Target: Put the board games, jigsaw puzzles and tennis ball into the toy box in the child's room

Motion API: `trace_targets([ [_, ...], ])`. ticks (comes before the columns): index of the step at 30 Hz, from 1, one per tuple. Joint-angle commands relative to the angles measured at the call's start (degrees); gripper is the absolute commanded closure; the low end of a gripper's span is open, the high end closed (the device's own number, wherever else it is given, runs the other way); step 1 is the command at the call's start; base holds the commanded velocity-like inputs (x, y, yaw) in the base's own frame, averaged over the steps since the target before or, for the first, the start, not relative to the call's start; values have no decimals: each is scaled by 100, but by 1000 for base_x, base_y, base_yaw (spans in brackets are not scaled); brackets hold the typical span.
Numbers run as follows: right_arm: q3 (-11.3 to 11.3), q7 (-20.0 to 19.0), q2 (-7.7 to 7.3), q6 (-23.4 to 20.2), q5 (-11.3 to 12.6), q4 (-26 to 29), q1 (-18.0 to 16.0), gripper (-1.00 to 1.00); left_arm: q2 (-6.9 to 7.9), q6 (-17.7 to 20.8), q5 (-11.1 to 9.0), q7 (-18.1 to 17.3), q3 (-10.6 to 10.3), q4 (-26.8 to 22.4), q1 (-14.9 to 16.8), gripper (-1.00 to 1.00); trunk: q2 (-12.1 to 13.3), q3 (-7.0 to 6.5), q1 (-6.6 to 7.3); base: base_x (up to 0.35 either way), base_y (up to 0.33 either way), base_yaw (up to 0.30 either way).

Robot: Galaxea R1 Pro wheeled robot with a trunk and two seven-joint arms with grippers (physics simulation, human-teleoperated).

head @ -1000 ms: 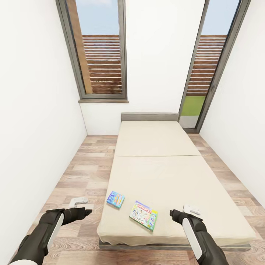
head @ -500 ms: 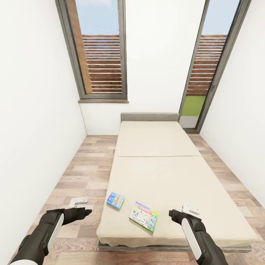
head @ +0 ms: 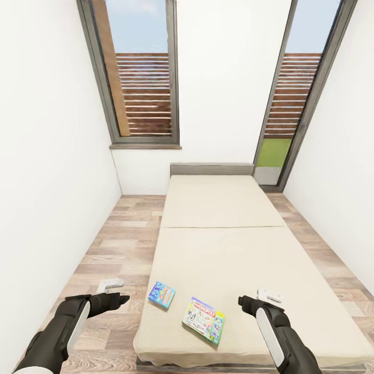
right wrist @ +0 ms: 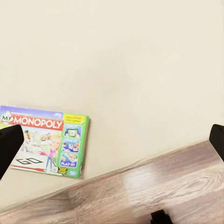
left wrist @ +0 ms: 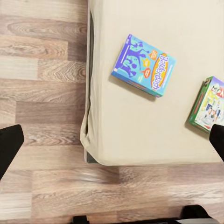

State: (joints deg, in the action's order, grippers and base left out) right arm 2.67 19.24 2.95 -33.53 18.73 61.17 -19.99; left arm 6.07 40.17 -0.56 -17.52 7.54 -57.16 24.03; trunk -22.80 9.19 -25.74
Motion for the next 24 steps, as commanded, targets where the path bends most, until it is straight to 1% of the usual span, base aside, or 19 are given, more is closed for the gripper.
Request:
trace_targets([
  [1,5,45,3,-15,61,9,-4,-100,-1,35,-4,-23,11,-6,5,-100,-12,3,-4,13,0,0],
  [17,5,36,2,-14,60,9,-3,-100,-1,43,-5,-41,3,-6,3,-100,-12,-143,-4,1,0,0],
  [24,5,33,-4,-14,63,9,-5,-100,-1,43,-5,-34,2,-6,2,-100,-12,-156,-4,46,0,0],
])
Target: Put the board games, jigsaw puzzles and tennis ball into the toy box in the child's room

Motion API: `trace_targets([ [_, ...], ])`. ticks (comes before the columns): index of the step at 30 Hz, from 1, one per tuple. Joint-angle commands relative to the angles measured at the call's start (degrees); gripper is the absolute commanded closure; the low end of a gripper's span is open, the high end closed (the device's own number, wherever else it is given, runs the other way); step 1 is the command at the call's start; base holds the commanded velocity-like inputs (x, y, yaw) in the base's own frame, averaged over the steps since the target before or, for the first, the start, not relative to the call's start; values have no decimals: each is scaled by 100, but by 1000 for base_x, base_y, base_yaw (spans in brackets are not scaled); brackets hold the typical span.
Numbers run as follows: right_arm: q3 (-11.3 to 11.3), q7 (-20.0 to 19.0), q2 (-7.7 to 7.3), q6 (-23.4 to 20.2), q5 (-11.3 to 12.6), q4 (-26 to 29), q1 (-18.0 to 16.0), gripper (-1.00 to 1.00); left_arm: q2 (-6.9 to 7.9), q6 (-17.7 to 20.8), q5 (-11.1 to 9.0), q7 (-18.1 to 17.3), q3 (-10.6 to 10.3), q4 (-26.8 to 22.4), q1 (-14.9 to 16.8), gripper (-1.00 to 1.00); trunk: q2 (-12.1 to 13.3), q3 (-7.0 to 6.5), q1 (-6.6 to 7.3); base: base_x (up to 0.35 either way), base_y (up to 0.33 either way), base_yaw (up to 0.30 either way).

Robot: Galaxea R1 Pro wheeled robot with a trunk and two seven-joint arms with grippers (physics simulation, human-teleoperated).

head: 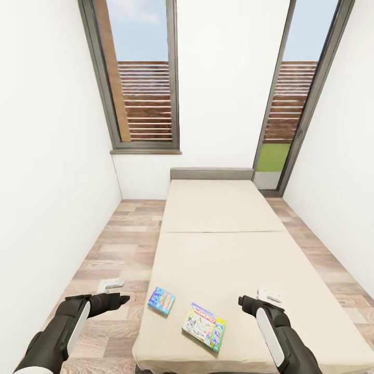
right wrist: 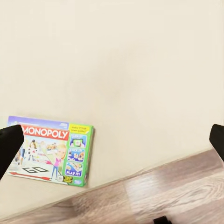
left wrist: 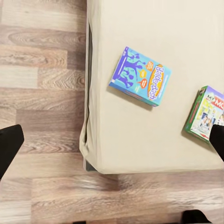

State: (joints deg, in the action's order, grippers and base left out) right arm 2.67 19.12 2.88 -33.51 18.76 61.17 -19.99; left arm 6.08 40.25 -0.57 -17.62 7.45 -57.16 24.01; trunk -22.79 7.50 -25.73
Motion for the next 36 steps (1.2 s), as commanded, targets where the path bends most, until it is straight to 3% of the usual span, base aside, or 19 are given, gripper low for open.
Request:
trace_targets([
  [1,5,44,3,-15,63,9,-5,-100,-1,35,-5,-23,11,-6,6,-100,-12,12,-5,173,0,0],
  [36,2,39,3,-16,58,9,-4,-100,-10,26,-3,-13,-26,-6,7,-100,-12,11,-5,133,0,0],
])
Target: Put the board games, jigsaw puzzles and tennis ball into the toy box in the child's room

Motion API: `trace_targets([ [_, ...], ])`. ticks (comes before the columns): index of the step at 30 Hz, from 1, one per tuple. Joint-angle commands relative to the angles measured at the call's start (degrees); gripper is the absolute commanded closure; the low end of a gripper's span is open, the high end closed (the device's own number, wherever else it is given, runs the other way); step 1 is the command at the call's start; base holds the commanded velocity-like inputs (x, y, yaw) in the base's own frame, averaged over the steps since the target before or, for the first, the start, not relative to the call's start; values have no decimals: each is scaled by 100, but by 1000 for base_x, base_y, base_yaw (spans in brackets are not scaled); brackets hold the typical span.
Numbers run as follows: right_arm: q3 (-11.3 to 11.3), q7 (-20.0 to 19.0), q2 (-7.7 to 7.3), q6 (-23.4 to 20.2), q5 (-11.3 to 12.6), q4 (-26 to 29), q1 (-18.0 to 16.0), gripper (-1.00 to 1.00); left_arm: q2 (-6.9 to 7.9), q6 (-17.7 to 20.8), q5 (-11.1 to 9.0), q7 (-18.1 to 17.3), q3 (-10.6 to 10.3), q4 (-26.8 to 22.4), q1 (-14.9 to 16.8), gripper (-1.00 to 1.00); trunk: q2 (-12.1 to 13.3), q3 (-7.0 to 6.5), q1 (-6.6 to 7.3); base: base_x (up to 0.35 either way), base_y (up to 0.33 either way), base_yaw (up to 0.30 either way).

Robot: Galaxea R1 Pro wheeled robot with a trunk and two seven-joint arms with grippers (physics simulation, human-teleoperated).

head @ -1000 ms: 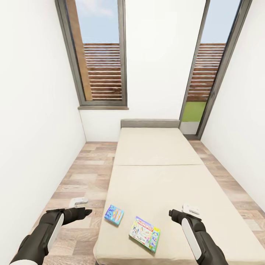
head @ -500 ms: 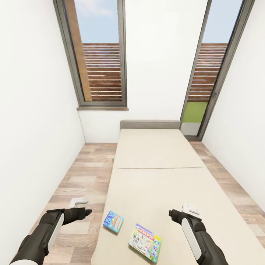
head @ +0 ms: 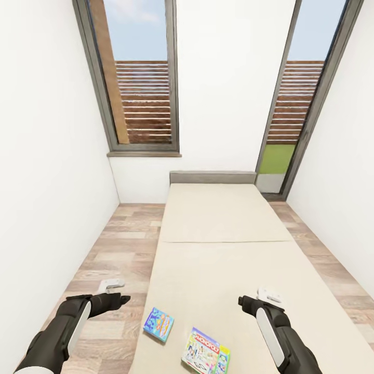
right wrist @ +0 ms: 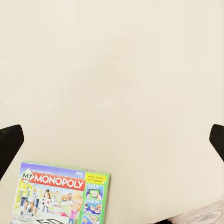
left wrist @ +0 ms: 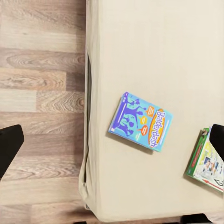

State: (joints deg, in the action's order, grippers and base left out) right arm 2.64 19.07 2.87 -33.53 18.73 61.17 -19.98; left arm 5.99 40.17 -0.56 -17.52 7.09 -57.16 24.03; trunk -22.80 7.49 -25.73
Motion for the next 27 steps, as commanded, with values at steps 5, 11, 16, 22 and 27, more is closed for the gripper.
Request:
trace_targets([
  [5,4,45,3,-18,61,9,-5,-100,-1,35,-5,-23,12,-6,5,-100,-12,13,-5,130,0,0],
  [11,7,45,3,-21,62,9,-5,-100,-1,35,-5,-23,12,-6,5,-100,-12,13,-5,26,0,0],
  [16,8,47,4,-21,62,1,-5,-100,-1,35,-5,-23,7,1,3,-100,-12,13,-5,51,0,0],
  [22,7,49,4,-18,64,0,-5,-100,-1,29,-5,-23,5,-3,3,-100,-12,13,-5,96,0,0],
  [27,8,50,7,-18,61,-7,-5,-100,-1,27,-5,-25,5,1,4,-100,-12,13,-5,20,0,0],
])
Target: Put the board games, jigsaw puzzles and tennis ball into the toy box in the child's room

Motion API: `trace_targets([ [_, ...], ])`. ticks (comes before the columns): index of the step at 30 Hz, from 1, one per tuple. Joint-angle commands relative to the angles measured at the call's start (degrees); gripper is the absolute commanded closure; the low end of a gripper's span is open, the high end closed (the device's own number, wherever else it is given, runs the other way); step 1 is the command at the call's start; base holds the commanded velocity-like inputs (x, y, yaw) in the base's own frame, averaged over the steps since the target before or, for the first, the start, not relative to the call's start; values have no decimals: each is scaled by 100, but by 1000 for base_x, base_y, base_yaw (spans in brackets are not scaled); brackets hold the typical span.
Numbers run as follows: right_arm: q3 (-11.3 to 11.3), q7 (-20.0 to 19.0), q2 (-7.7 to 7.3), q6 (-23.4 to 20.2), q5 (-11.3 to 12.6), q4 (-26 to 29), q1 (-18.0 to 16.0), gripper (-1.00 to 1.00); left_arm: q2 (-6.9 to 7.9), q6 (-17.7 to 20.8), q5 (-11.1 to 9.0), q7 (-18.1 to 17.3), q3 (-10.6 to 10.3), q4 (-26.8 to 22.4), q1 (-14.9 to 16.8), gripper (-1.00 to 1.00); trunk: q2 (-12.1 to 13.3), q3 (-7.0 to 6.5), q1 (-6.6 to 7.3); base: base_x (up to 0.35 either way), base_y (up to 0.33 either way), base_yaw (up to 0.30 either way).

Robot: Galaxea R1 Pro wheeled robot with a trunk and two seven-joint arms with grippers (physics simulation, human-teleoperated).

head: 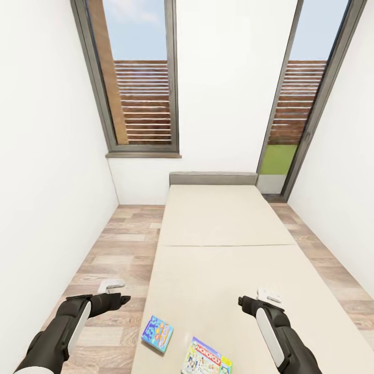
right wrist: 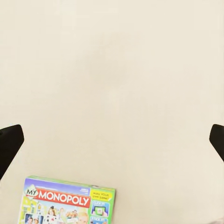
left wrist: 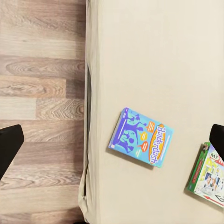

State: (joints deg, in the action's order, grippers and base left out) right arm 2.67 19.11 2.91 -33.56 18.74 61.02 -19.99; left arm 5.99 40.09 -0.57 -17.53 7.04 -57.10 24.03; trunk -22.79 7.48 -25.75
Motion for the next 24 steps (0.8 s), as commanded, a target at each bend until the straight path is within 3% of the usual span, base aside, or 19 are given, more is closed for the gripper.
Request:
trace_targets([
  [1,4,47,6,-18,62,7,-5,-100,-1,38,-4,-22,9,-6,5,-100,-13,13,-4,3,0,0],
  [14,4,50,8,144,60,-199,-5,-100,-1,43,-4,-22,8,-3,4,-100,-13,13,-4,0,0,0],
  [21,-134,68,42,458,50,-942,-55,-100,-1,43,-4,-22,8,-3,5,-100,-13,13,-4,0,0,0],
  [24,-301,76,208,722,45,-1501,-259,-100,-7,43,-3,-22,8,-3,4,-100,-13,13,-4,0,0,0],
])
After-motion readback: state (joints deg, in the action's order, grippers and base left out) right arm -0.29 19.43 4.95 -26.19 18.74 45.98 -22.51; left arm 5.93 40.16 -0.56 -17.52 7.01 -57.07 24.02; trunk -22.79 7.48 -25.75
